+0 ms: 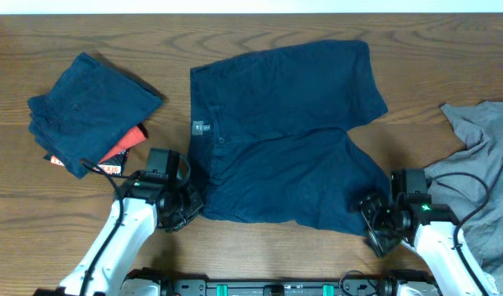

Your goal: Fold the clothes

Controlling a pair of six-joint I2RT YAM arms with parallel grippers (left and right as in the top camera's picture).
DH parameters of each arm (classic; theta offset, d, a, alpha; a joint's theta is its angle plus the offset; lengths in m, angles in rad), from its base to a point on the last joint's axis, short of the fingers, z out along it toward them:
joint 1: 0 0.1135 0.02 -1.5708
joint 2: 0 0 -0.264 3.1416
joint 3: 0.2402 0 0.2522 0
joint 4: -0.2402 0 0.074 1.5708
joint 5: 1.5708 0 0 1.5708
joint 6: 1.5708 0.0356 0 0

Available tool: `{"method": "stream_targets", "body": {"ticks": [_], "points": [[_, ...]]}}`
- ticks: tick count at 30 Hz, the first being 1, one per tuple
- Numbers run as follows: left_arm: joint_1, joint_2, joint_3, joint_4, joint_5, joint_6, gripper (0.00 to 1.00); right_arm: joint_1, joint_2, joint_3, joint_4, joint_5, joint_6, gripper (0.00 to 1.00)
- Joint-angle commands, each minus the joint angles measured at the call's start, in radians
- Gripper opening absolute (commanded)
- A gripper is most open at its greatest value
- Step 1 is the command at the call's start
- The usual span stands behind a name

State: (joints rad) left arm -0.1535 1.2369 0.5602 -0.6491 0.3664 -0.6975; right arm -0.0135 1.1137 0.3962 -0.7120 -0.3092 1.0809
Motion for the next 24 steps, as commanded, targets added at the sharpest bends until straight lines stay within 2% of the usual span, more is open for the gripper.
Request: {"method": "stream_targets", "body": {"ticks": [1, 3, 4, 8, 13, 21, 24], "points": [[0.0, -0.05, 0.001, -0.023, -0.013, 0.032, 0.06, 0.002, 0.032, -0.082, 0.089, 0.095, -0.004, 0.58], [0.0, -0.077, 0.001, -0.031, -0.013, 0.032, 0.06, 0.002, 0.032, -0.082, 0.105, 0.095, -0.004, 0.25], [0.0, -0.087, 0.001, -0.032, -0.013, 0.032, 0.06, 0.002, 0.032, -0.082, 0.105, 0.095, -0.004, 0.01], [0.0, -0.126, 0.002, -0.04, -0.013, 0.036, 0.06, 0.002, 0.032, -0.081, 0.074, 0.095, -0.006, 0.01], [0.0, -0.175, 0.042, -0.119, -0.014, 0.108, 0.06, -0.006, 0.02, -0.019, -0.007, 0.098, -0.105, 0.01], [0.0, -0.285, 0.222, -0.387, -0.024, 0.229, 0.06, -0.083, -0.011, 0.375, -0.362, 0.209, -0.335, 0.01], [0.0, -0.343, 0.285, -0.41, -0.071, 0.229, 0.06, -0.086, -0.011, 0.54, -0.415, 0.227, -0.47, 0.01]]}}
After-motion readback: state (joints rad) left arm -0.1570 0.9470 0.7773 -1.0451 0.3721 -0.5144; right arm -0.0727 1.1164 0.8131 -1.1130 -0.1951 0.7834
